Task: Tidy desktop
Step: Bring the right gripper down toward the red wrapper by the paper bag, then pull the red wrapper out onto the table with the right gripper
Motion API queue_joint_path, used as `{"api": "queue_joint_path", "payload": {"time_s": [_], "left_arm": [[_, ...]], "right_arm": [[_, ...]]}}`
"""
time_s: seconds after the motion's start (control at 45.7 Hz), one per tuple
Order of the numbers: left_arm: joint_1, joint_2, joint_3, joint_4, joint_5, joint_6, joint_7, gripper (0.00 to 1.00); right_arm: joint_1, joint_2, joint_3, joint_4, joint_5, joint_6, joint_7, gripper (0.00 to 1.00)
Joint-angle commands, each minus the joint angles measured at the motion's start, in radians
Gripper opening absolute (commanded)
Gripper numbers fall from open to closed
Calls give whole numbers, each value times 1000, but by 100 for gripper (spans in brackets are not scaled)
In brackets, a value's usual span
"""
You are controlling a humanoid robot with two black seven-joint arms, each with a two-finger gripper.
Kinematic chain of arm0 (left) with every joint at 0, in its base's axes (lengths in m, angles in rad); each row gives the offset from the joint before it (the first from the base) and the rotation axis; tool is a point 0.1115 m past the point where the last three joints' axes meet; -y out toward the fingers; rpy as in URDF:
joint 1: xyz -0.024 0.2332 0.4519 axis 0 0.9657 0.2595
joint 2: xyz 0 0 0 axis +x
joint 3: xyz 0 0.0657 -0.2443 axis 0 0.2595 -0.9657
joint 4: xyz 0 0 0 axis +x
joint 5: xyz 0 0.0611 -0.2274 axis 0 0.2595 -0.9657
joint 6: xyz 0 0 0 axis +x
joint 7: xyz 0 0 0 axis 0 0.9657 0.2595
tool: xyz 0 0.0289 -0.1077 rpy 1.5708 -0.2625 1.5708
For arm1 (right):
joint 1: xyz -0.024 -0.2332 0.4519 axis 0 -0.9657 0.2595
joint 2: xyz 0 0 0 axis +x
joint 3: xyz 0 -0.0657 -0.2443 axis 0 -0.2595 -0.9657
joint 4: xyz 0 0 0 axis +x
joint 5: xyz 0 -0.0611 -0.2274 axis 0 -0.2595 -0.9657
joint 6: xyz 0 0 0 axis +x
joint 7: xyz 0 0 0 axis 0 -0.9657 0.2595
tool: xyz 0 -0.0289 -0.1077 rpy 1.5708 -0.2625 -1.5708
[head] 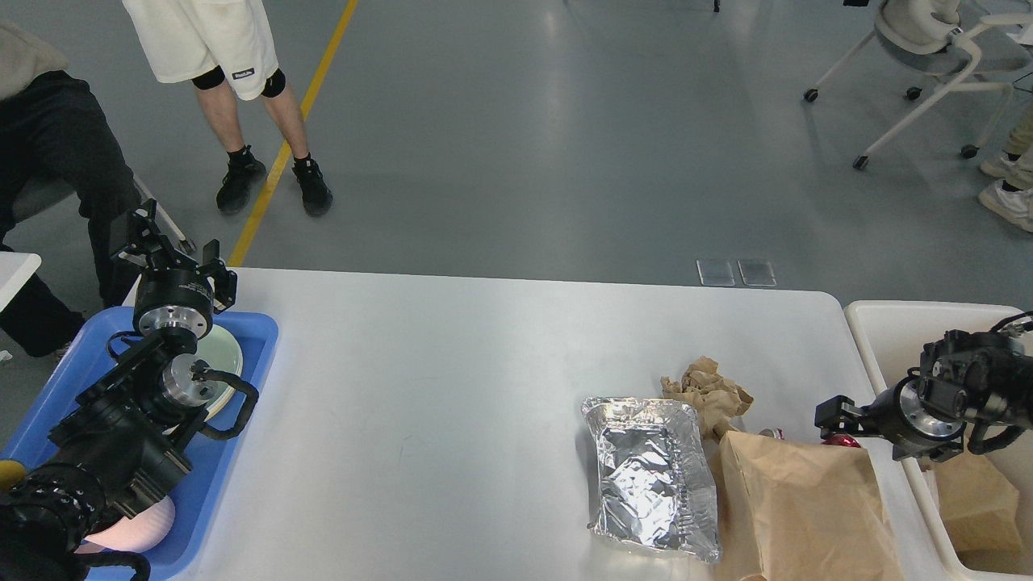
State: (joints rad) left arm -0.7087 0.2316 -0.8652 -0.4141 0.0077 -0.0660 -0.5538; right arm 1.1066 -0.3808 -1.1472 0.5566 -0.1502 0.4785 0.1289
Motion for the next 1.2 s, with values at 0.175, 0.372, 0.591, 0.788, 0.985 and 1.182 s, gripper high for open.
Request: {"api": "queue_joint_path", "payload": {"time_s": [0.175,0.372,0.591,0.788,0.985,1.182], "left_arm": [[0,0,0,0,0,0,0,96],[0,0,0,0,0,0,0,96],[0,0,0,0,0,0,0,96],[0,0,0,0,0,0,0,96],[0,0,0,0,0,0,0,96],[0,0,0,0,0,0,0,96]], "right_arm": [[-51,0,46,-1,0,-11,-2,88],[-54,-1,49,0,20,-9,-5,70],[-48,-4,47,3,41,3,-6,50],[-37,-4,47,3,43,9,-8,25],[-28,-3,46,2,51,11,-8,18],[-10,-3,46,3,57,11,-8,13]]}}
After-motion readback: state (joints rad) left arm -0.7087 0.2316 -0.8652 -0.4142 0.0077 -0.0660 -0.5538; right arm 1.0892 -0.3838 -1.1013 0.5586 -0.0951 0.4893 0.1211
